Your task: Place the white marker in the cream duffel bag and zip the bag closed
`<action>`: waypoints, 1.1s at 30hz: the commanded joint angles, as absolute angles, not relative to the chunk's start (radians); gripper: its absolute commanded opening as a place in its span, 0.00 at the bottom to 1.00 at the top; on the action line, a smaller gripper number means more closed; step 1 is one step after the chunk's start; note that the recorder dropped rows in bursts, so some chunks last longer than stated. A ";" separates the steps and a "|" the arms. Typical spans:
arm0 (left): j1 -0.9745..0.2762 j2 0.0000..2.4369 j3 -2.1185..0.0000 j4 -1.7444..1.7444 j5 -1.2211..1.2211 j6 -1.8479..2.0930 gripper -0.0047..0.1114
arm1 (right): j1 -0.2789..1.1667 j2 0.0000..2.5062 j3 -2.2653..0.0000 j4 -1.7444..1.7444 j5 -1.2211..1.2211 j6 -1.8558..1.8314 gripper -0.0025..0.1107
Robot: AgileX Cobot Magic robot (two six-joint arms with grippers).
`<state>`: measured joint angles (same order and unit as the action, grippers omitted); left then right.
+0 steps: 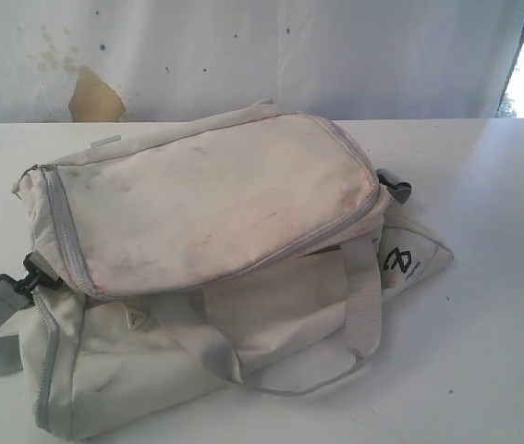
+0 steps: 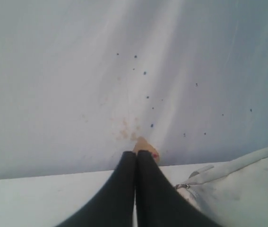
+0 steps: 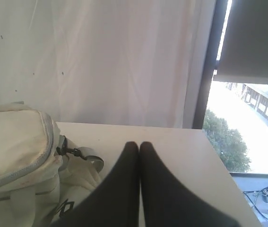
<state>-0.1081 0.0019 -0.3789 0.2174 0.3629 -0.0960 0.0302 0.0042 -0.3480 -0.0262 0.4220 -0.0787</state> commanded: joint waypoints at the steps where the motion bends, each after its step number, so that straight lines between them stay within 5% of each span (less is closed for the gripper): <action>1: -0.112 0.000 -0.238 0.221 0.118 -0.102 0.04 | 0.028 0.000 -0.228 -0.031 0.262 -0.074 0.02; 10: -0.112 0.000 0.000 0.221 -0.054 -0.102 0.04 | 0.028 0.000 -0.010 -0.031 0.066 -0.074 0.02; 16: -0.112 0.000 0.000 0.216 0.115 -0.102 0.04 | 0.028 0.000 0.000 -0.031 0.176 -0.074 0.02; 33: -0.112 0.000 0.000 0.207 0.105 -0.135 0.04 | 0.028 0.000 0.000 -0.023 0.176 -0.074 0.02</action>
<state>-0.1081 0.0037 -0.0053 0.2147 0.1040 -0.1291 0.0302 0.0042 -0.0044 -0.0244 0.1745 -0.0751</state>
